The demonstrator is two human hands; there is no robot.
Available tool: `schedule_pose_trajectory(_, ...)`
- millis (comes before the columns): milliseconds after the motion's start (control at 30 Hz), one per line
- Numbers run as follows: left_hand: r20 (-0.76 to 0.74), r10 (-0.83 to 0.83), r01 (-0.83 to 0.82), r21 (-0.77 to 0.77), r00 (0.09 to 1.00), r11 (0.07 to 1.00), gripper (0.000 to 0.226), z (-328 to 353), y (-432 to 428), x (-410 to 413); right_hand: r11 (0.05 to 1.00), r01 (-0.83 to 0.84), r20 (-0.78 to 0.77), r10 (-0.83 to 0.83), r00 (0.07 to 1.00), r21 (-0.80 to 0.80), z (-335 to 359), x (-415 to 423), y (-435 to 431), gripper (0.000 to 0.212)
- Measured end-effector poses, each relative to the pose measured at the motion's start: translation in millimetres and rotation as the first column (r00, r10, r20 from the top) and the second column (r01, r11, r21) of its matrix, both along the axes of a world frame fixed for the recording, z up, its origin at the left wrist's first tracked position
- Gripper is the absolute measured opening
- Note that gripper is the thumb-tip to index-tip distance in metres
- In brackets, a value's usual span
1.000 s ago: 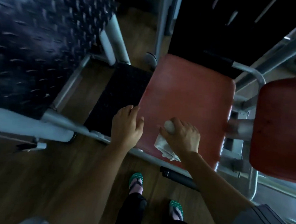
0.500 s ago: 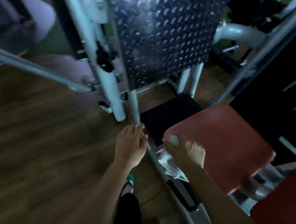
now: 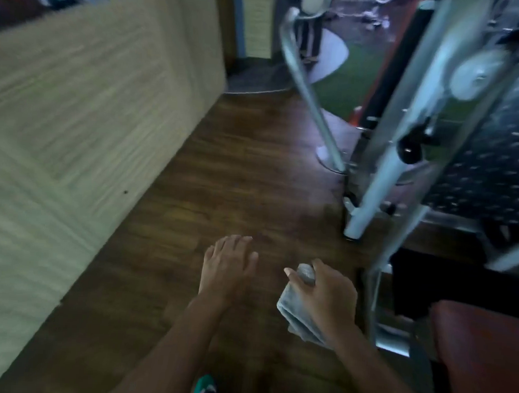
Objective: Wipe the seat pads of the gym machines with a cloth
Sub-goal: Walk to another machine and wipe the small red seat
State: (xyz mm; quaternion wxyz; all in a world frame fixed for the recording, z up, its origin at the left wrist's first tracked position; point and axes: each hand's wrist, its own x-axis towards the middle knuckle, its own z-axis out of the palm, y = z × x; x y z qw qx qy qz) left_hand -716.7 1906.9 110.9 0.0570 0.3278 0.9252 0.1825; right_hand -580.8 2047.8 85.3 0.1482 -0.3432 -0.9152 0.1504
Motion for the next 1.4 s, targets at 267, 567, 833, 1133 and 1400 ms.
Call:
schedule_pose_trajectory(267, 0.017, 0.271, -0.271, 0.008, 0.962, 0.962, 0.041, 5, -125, -73, 0.952, -0.298, 0.041, 0.296, 0.954, 0.074, 3, -117, -90, 0.047)
schedule_pose_trajectory(567, -0.025, 0.27, -0.27, -0.031, 0.963, 0.962, 0.045, -1, -231, -234, 0.928, -0.36, 0.041, 0.358, 0.933, 0.094, 1, -291, -190, 0.046)
schedule_pose_trajectory(833, -0.007, 0.234, -0.234, -0.064, 0.972, 0.97, 0.044, -5, -273, -379, 0.937, -0.343, 0.028, 0.342, 0.939, 0.069, 2, -431, -231, 0.05)
schedule_pose_trajectory(1133, 0.007, 0.27, -0.27, 0.009, 0.963, 0.963, 0.061, -23, -233, -557, 0.928, -0.354, 0.093, 0.345, 0.934, 0.112, -12, -614, -180, 0.05)
schedule_pose_trajectory(1400, 0.065, 0.257, -0.258, -0.001, 0.964, 0.966, 0.044, -15, -162, -726, 0.93, -0.356, 0.053, 0.353, 0.934, 0.093, 6, -794, -115, 0.044)
